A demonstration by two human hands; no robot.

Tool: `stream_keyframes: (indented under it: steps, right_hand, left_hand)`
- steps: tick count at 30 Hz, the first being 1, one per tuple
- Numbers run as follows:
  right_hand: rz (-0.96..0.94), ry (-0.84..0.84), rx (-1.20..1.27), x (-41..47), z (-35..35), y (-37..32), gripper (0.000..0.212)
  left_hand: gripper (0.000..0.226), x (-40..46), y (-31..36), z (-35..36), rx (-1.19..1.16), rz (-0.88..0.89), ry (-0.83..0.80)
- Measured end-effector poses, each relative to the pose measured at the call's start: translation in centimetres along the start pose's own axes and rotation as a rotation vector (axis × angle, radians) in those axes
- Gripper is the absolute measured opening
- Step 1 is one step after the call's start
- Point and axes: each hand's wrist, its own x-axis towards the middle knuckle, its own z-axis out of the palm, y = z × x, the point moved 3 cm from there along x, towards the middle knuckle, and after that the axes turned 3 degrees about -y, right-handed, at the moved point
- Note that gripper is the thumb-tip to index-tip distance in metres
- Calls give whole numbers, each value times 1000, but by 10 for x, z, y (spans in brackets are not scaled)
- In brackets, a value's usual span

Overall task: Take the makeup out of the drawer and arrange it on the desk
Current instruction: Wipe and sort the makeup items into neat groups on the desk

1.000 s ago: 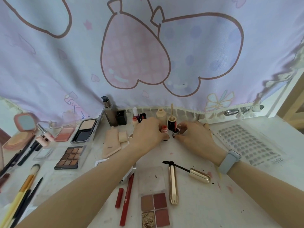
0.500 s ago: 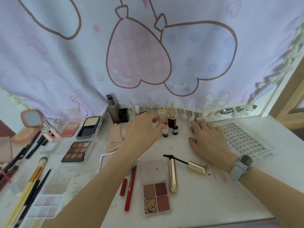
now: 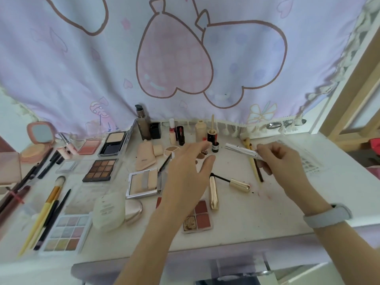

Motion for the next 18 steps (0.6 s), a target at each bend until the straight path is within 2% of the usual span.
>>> stream_keyframes:
  steps: [4, 7, 11, 15, 18]
  right_hand:
    - [26, -96, 270, -35, 14, -14, 32]
    - [71, -214, 354, -59, 36, -20, 32]
    - [112, -283, 405, -81, 58, -23, 30]
    - [151, -390, 667, -94, 70, -24, 16]
    - [103, -380, 643, -100, 75, -24, 24]
  left_hand:
    - [31, -29, -1, 6, -209, -99, 37]
    - [26, -50, -4, 1, -374, -159, 181]
    - [25, -73, -12, -10, -576, -256, 393]
    - [17, -85, -22, -21, -653, -366, 620]
    - [20, -91, -24, -26, -698, -399, 757]
